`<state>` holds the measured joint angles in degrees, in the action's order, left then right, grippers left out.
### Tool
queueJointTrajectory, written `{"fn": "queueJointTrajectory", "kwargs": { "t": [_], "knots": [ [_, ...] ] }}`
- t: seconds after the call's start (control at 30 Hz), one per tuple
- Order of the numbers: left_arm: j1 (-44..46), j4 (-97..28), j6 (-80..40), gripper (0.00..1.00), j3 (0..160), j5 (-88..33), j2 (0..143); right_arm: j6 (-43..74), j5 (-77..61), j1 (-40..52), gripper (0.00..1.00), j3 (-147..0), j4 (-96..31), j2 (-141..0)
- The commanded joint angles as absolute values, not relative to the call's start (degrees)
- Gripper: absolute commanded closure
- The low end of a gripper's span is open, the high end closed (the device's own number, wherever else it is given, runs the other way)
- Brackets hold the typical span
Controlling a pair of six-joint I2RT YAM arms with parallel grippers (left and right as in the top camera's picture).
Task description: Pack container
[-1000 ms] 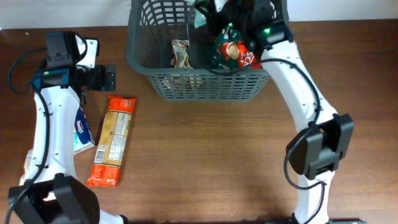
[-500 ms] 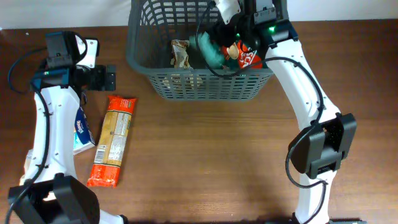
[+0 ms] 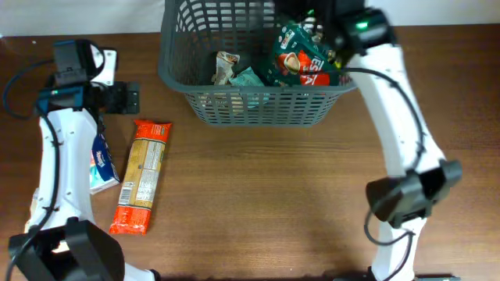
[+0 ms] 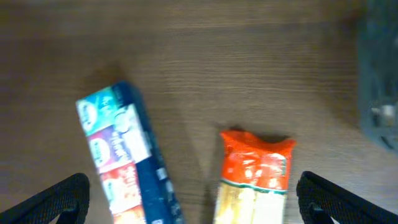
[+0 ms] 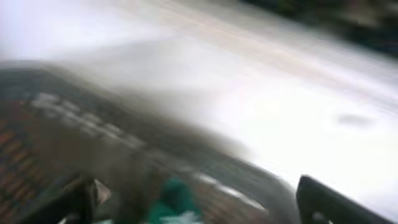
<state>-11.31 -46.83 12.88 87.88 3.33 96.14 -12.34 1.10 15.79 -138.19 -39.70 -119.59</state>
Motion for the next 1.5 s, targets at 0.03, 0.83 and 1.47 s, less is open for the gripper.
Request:
{"fn": "queueJointTrajectory", "kwargs": {
  "t": [0.03,0.83,1.47],
  "knots": [
    [-20.5,-45.9,11.2,0.01,88.2,4.2,96.8,-3.6,13.8,8.2,0.01,-147.8,-55.1,-112.1],
    [-28.2,-30.3,-0.6,0.01,88.2,-5.5,113.3,-4.2,13.6,6.0,0.01,-148.8,-78.7,-99.5],
    [-25.5,-31.9,-2.3,0.01,88.2,-2.5,121.2,2.1,25.8,6.0,0.01,-148.8,-86.3,-93.3]
  ]
}}
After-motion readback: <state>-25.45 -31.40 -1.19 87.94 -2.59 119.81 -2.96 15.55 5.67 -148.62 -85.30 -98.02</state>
